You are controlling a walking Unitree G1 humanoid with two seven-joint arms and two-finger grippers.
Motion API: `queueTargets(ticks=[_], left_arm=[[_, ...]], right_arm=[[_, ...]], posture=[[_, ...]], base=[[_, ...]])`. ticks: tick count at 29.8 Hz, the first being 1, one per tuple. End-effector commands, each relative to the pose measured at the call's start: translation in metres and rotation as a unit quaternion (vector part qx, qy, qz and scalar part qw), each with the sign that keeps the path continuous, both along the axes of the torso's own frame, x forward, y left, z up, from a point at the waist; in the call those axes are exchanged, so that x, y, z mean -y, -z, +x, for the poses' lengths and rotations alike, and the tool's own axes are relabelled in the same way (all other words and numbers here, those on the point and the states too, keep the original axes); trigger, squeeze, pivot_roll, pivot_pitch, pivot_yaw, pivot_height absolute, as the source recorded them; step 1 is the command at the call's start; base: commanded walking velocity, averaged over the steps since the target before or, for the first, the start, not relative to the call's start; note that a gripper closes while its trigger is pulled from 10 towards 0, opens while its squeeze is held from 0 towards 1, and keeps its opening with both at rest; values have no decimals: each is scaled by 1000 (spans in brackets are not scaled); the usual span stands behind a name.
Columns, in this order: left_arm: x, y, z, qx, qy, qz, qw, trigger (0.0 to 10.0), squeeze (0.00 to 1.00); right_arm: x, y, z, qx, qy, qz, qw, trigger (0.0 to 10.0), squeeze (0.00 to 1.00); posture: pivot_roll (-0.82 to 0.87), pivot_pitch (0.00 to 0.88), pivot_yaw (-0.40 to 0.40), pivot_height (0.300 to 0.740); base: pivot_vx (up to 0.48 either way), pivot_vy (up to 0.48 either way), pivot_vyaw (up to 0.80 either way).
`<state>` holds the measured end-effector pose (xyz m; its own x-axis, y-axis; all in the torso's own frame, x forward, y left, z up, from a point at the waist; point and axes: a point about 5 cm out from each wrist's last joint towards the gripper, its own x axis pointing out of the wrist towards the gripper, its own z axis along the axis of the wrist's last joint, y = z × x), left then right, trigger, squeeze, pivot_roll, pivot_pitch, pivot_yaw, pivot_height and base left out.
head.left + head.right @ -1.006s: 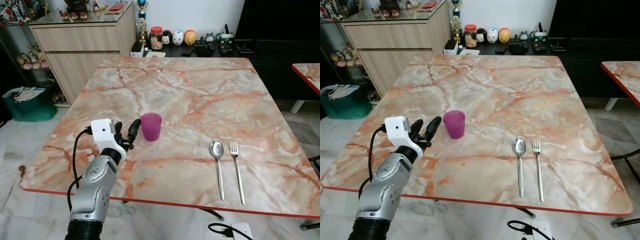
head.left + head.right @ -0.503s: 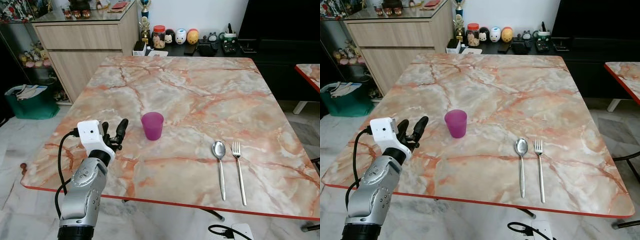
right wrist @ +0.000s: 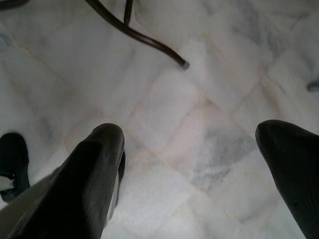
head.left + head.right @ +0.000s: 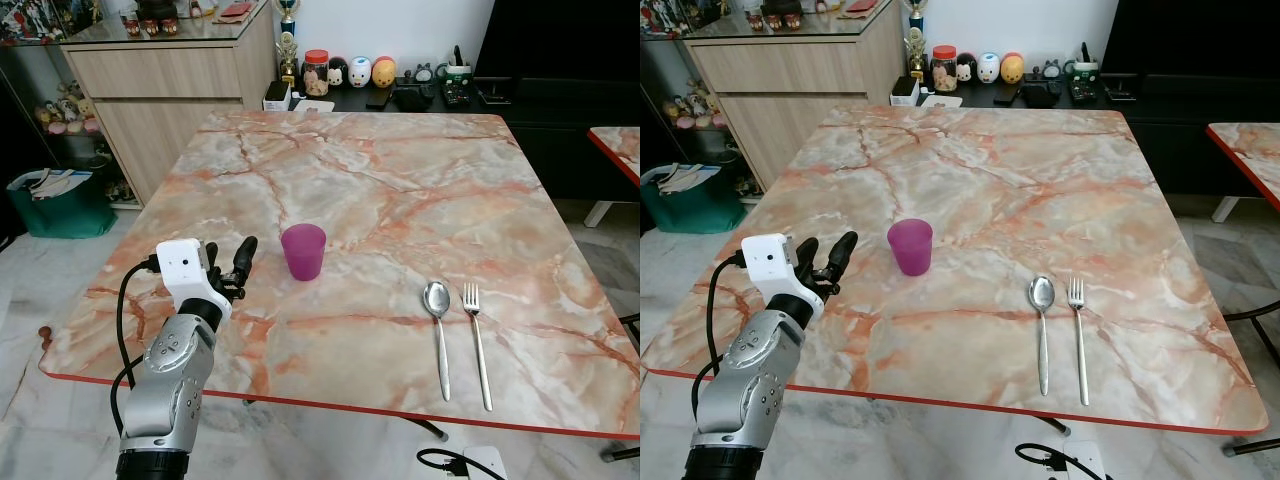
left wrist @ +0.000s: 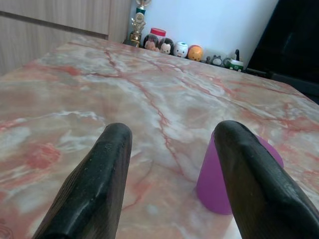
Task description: Setting the table
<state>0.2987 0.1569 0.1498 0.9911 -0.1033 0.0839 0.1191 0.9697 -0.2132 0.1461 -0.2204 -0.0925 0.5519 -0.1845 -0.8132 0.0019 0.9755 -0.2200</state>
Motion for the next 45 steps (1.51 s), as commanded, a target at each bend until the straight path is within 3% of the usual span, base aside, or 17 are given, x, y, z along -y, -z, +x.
queueTargets(ticks=[1,27,34,35,36,38,45], left_arm=[[-1,-9,0,20,-3,13,1000,10000,0],[2,-8,-1,20,4,20,1000,10000,0],[4,-7,0,18,7,24,1000,10000,0],[4,-7,0,18,9,25,999,10000,0],[4,-7,0,18,9,25,999,10000,0],[4,-7,0,18,10,26,999,10000,0],[8,-6,1,17,17,25,999,10000,0]], right_arm=[[-2,-1,1,10,-4,3,1000,10000,0],[-3,-5,6,54,-2,25,998,10000,0],[2,-2,1,33,26,-11,999,10000,0],[5,-3,1,34,41,-21,998,10000,0],[25,-15,12,70,39,-41,996,10000,0],[37,-21,17,83,36,-59,994,10000,0],[86,-40,15,97,65,-125,985,10000,0]], posture=[[-34,0,21,732],[-42,0,19,732],[-47,0,22,732],[-48,0,23,732],[-53,0,25,732],[-58,0,26,732],[-73,0,29,732]], base=[[0,0,0],[0,0,0],[0,0,0],[0,0,0],[0,0,0],[0,0,0],[0,0,0]])
